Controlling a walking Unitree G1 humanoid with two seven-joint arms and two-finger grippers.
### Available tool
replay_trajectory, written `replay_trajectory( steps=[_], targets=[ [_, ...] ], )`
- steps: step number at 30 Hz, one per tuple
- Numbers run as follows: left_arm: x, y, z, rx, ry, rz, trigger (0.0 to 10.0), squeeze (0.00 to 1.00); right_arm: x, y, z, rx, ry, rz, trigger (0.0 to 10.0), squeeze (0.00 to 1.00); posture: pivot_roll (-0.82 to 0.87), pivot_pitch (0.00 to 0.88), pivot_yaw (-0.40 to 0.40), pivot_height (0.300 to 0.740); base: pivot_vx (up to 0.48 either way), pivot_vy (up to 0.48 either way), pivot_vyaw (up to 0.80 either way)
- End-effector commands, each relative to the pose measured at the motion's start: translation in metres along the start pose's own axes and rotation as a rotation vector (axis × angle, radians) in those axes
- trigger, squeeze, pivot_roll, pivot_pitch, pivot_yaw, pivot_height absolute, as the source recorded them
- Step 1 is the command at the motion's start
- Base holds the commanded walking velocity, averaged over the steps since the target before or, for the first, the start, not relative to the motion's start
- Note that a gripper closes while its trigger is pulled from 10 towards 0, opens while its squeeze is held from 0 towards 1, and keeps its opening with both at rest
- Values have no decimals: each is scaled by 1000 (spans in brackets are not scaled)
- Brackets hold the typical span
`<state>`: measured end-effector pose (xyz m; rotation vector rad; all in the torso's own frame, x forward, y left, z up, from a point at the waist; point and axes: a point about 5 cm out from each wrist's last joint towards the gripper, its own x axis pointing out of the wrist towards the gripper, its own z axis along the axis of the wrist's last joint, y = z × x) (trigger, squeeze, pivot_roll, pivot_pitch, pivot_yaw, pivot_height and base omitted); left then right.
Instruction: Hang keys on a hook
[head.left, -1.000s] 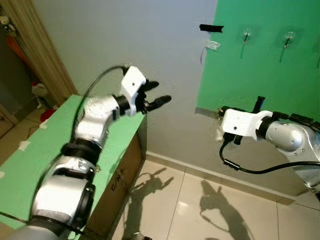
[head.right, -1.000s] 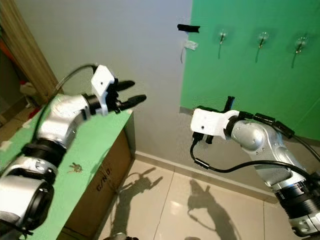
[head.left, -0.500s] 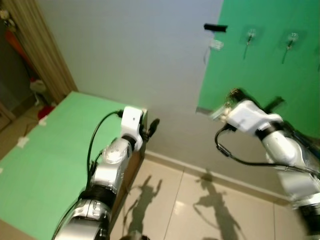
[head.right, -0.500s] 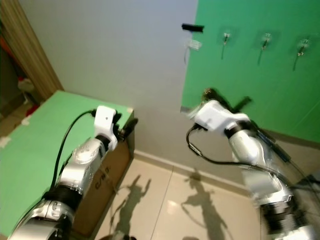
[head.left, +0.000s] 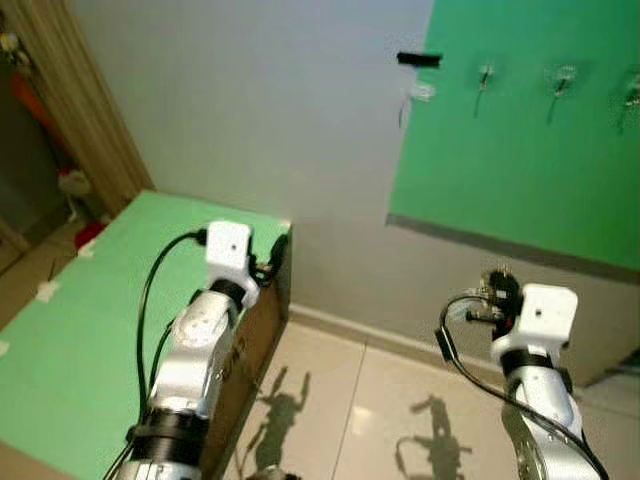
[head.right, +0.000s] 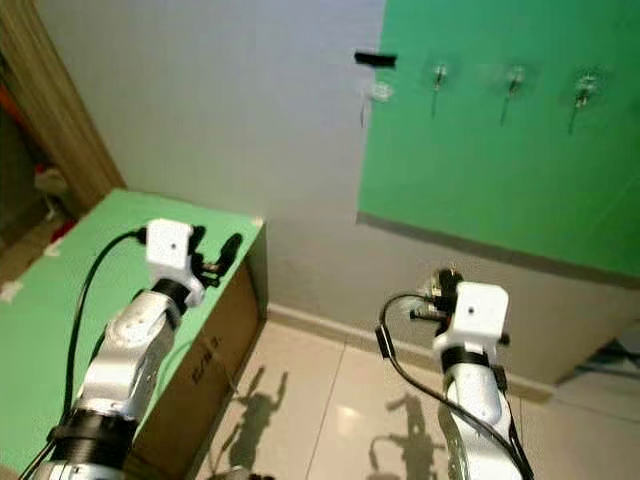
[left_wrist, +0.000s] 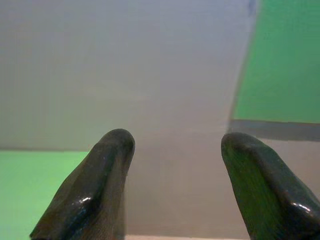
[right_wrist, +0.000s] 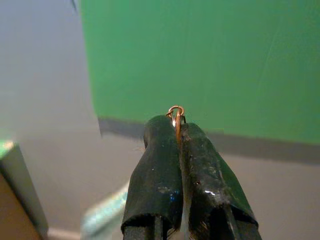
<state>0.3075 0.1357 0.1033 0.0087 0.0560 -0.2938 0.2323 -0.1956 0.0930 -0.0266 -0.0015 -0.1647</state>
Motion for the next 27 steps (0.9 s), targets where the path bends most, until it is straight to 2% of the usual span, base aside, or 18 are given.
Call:
replay_trajectory(
  steps=[1,6,10,17,22,27],
  targets=[
    [0,0,-1,-19,25,-17,10000,0,1,-1,5,23,-11,0,0,0,-202,0,94,740,0,0,0],
    [-4,-1,-1,-42,52,-56,10000,0,0,5,5,28,-6,38,0,0,-202,0,97,740,0,0,0],
    [-1,3,-3,-42,66,-51,10000,0,3,10,6,28,9,65,0,0,-200,0,96,740,0,-457,0],
    [6,9,-1,32,75,-60,10000,0,13,15,11,23,25,102,0,0,-198,0,97,740,71,-439,0],
    [11,13,2,55,71,-54,10000,0,20,21,16,-14,20,194,0,0,-200,0,101,740,55,0,0],
    [17,8,7,45,49,-96,10000,0,33,27,33,-59,-14,300,0,0,-201,0,103,740,230,97,0]
  ],
)
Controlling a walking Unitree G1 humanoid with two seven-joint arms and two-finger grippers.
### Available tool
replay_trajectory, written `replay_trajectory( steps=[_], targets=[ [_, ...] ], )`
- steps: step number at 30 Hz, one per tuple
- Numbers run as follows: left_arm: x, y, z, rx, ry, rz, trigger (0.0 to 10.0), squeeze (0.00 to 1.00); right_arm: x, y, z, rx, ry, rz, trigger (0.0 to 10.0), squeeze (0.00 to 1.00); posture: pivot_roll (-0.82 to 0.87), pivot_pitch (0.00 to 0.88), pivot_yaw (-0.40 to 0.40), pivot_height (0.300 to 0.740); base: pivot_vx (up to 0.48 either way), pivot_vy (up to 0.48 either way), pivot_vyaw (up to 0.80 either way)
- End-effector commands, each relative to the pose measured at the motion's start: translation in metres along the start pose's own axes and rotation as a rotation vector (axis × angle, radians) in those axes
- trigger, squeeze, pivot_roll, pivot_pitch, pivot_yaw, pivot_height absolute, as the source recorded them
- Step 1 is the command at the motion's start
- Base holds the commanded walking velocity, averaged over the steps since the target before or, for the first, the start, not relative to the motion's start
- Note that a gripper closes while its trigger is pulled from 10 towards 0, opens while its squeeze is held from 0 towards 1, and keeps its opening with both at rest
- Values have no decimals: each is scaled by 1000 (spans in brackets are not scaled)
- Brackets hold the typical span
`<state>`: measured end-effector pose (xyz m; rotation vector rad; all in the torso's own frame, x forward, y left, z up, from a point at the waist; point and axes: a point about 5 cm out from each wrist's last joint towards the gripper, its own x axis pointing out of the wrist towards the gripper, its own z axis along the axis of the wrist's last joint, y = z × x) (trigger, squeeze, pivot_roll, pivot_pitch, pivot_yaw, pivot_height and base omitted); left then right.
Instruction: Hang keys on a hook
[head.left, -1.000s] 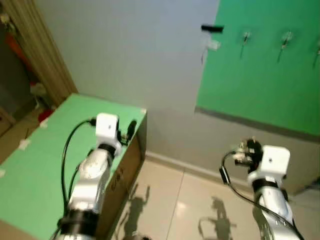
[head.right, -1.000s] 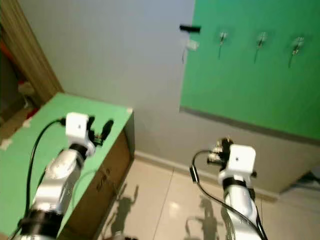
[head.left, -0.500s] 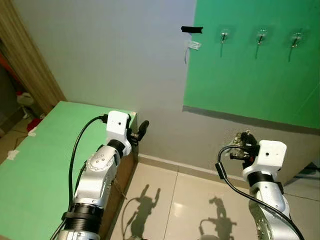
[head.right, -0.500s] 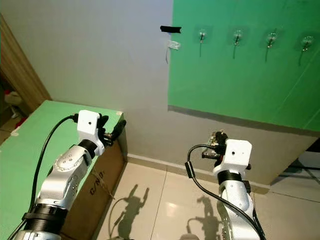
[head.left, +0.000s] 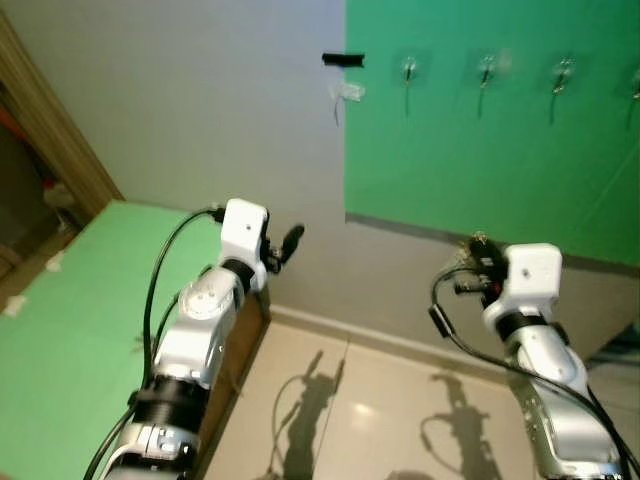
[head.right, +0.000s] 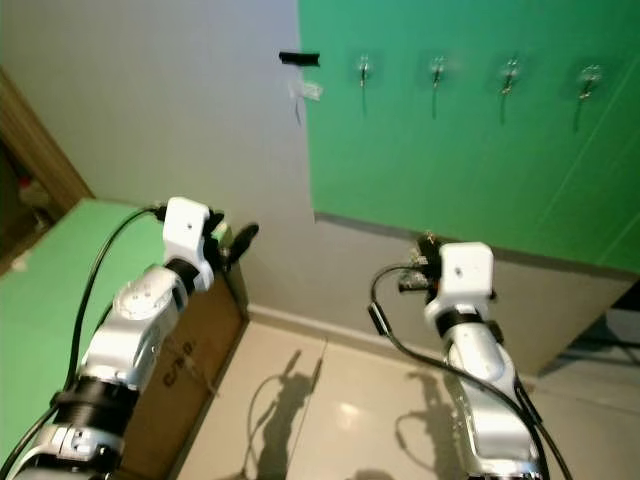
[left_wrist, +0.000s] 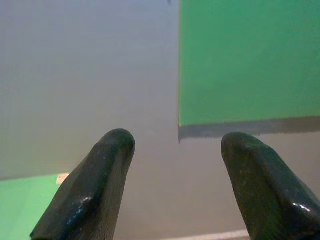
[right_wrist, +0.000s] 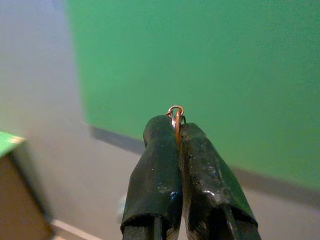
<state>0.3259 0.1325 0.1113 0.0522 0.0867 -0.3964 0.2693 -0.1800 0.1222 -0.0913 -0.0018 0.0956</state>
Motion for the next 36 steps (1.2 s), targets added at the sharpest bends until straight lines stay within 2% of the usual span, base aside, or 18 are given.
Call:
replay_trajectory(
  steps=[1,4,18,20,24,26,27,31,32,36],
  targets=[
    [0,5,-2,3,14,4,10000,0,6,7,9,7,-17,56,0,0,-202,0,103,740,416,0,0],
    [1,5,-1,6,12,-6,10000,0,11,9,14,8,-26,79,0,0,-199,0,103,740,416,0,0],
    [8,5,2,55,10,-39,10000,0,16,13,10,27,2,85,0,0,-193,0,107,740,431,34,-722],
    [10,4,5,101,-5,-47,10000,0,16,15,9,7,-2,86,0,0,-195,0,108,740,469,0,0],
    [12,5,6,107,-3,-36,10000,0,18,18,14,3,-5,113,0,0,-195,0,112,740,0,0,0],
    [12,5,6,105,-4,-35,10000,0,18,22,25,-12,-27,185,0,0,-196,0,114,740,0,0,0],
    [12,6,5,107,-3,-34,10000,0,17,26,35,-12,-42,263,0,0,-195,0,114,740,0,0,0],
    [11,6,4,105,-1,-35,10000,0,15,27,42,-18,-48,323,0,0,-195,0,111,740,0,0,0],
    [11,5,3,102,-1,-37,10000,0,13,29,53,-31,-62,405,0,0,-193,0,109,740,0,0,0],
    [10,5,3,94,-2,-38,10000,0,12,29,66,-35,-79,455,0,0,-191,0,106,740,0,0,0]
  ],
)
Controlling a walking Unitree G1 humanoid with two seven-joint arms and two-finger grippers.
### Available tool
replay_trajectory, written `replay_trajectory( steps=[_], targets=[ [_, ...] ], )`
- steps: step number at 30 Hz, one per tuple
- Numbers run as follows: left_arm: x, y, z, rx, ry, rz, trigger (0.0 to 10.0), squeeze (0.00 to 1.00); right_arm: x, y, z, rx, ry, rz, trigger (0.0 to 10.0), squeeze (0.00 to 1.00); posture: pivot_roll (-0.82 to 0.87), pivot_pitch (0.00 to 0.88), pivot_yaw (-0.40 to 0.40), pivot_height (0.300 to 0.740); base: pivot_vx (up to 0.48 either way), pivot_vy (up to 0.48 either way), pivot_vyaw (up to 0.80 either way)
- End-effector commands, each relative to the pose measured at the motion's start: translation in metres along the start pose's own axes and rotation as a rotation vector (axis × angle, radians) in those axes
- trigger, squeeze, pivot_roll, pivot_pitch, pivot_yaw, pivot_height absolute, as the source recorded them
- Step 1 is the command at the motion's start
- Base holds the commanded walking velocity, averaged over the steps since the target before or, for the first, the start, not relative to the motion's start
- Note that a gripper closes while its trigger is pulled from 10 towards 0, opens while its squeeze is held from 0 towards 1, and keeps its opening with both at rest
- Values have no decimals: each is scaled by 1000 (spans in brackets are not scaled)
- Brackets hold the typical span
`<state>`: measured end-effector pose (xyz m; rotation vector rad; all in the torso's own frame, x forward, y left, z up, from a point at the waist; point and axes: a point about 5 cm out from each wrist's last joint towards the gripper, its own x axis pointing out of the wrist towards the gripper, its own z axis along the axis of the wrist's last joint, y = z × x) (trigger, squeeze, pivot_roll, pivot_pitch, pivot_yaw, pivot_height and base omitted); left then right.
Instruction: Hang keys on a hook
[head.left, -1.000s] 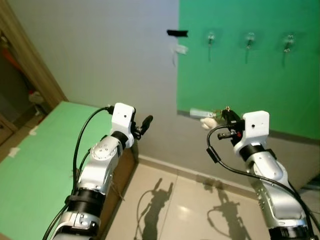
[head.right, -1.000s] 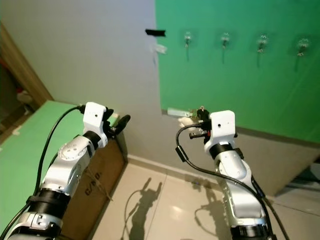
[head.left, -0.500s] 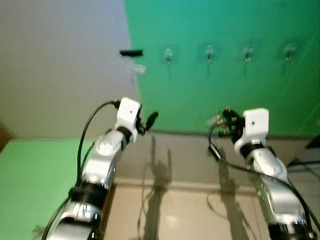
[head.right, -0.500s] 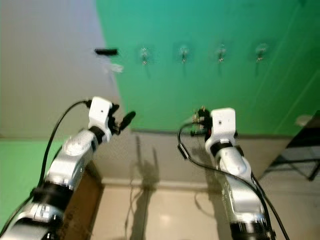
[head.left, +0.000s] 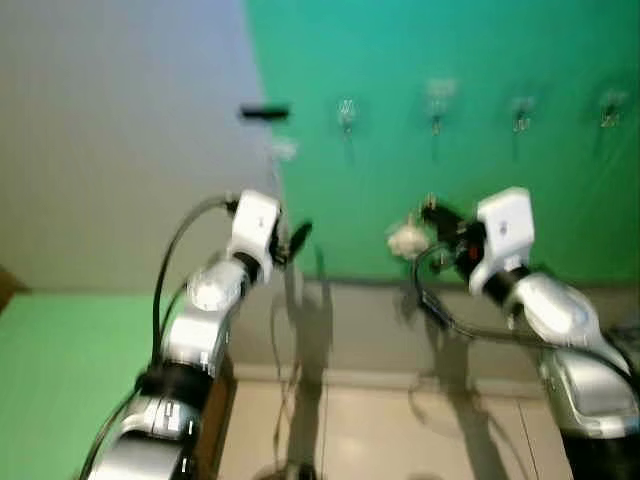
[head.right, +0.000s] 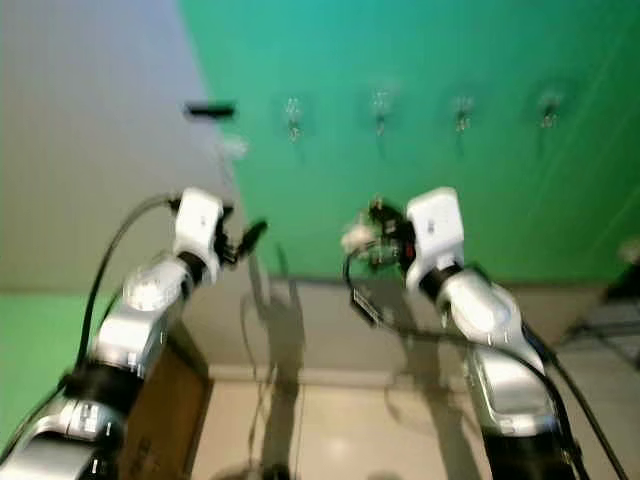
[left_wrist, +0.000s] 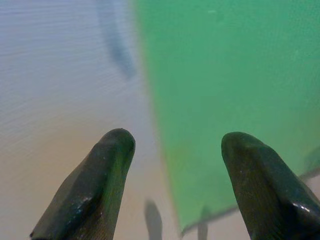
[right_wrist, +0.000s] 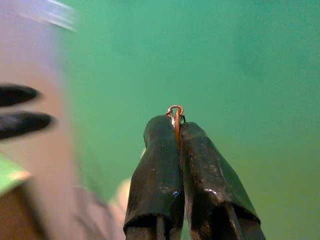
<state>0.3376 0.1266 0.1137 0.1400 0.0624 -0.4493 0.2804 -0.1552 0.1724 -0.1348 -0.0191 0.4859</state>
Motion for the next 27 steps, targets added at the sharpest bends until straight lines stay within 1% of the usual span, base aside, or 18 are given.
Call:
replay_trajectory(
  steps=[1,5,6,7,11,12,14,17,21,24,26,27],
  targets=[
    [-3,5,-2,0,6,9,10000,0,4,8,19,-4,-53,81,0,0,-192,0,103,740,0,0,0],
    [-4,2,-6,3,13,0,10000,0,9,-1,41,-28,-75,137,0,0,-186,0,94,740,0,0,0],
    [-4,2,-6,3,13,0,10000,0,9,-1,41,-28,-75,137,0,0,-186,0,94,740,0,0,0],
    [-4,1,-6,6,13,-2,10000,0,11,-2,49,-39,-87,159,0,0,-185,0,92,740,0,0,0],
    [-4,-1,-6,4,11,-5,10000,0,17,-5,62,-64,-111,184,0,0,-176,0,86,740,0,0,0],
    [-4,-1,-6,4,11,-5,10000,0,17,-5,62,-64,-111,184,0,0,-176,0,86,740,0,0,0],
    [-5,-1,-7,6,11,-6,10000,0,22,-7,70,-88,-125,198,0,0,-171,0,82,740,0,0,0],
    [-5,-1,-7,9,12,-7,10000,0,25,-8,74,-99,-127,207,0,0,-170,0,80,740,0,0,0],
    [-5,-3,-7,9,10,-12,10000,0,32,-12,78,-138,-121,222,0,0,-165,0,75,740,0,0,0],
    [-4,-6,-6,12,3,-26,10000,0,38,-18,79,-181,-115,202,0,0,-163,0,74,740,0,0,0],
    [-3,-9,-5,30,-2,-40,10000,0,44,-24,80,-215,-115,178,0,0,-160,0,68,740,0,0,0],
    [-3,-9,-5,30,-2,-40,10000,0,44,-24,80,-215,-115,178,0,0,-160,0,68,740,0,0,0]
  ],
)
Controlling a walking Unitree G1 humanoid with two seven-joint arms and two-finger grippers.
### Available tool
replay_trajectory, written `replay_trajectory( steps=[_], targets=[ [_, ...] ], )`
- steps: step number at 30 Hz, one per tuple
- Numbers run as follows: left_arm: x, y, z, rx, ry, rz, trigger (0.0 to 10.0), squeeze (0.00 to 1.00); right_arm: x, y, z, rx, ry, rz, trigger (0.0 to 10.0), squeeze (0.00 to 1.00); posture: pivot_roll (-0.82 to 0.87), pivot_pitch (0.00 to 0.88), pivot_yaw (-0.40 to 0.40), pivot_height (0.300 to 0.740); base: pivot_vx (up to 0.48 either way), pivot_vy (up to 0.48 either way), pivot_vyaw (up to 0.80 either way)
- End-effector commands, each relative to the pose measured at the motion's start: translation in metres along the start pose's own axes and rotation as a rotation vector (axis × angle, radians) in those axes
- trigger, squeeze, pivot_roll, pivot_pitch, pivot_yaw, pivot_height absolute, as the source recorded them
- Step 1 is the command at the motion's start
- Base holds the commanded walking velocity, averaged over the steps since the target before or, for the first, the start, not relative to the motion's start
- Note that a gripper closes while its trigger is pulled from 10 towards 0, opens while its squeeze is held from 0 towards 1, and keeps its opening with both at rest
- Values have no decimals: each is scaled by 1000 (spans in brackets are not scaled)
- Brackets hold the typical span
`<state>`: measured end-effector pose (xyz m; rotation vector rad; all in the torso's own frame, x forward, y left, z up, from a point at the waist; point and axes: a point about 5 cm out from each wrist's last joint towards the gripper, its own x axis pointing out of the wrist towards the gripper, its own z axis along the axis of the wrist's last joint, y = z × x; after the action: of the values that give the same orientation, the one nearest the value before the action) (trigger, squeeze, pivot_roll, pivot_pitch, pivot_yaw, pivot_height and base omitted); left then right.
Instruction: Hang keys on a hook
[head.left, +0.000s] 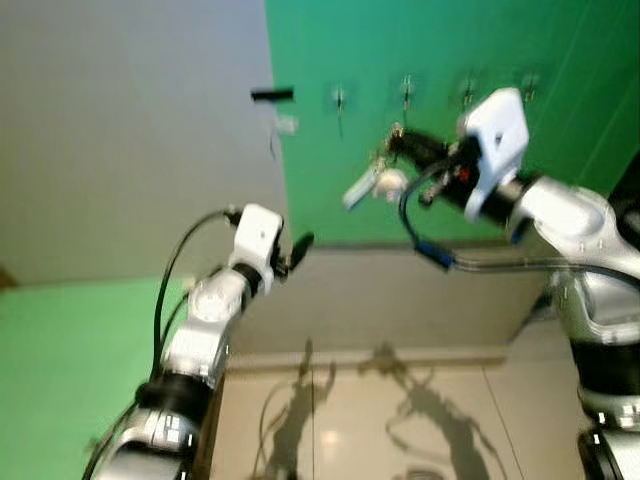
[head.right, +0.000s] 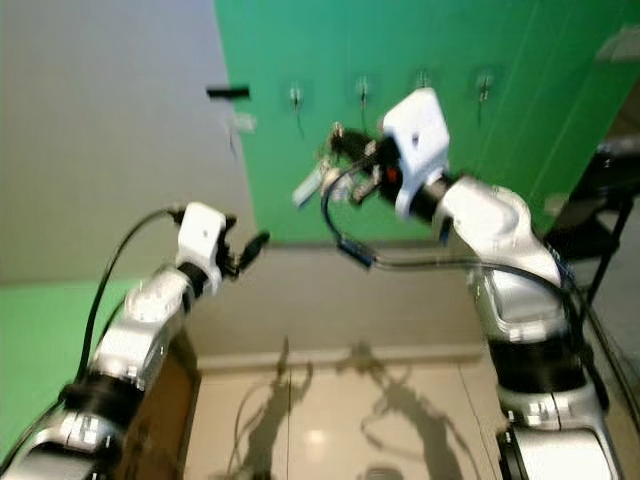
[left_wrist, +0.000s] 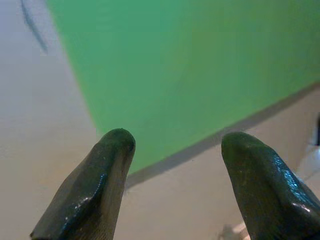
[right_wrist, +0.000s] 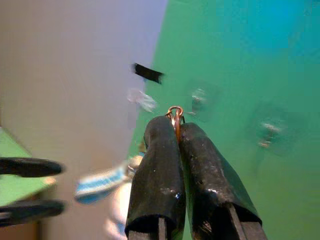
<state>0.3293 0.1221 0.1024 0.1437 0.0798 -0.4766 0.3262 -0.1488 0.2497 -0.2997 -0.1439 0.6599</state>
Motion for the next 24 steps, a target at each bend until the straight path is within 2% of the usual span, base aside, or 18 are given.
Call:
replay_trajectory(
  steps=[1,7,10,13,24],
  targets=[
    [2,-2,6,40,-18,-14,10000,0,5,0,5,-30,-26,4,0,0,-157,0,65,740,0,0,0],
    [1,-4,9,18,-42,8,10000,0,6,2,-2,8,-19,-35,0,0,-148,0,61,740,0,0,0],
    [-4,-9,7,-72,-64,24,10000,0,8,5,-9,24,-17,-39,0,0,-148,0,61,740,0,0,0],
    [-8,-15,1,-45,-55,7,10000,0,10,5,-10,24,-18,-37,0,0,-145,0,65,740,0,0,0],
    [-21,-13,-2,-32,-88,-22,10000,0,14,1,-12,15,-30,-50,0,0,-125,0,58,740,0,0,0]
  ],
)
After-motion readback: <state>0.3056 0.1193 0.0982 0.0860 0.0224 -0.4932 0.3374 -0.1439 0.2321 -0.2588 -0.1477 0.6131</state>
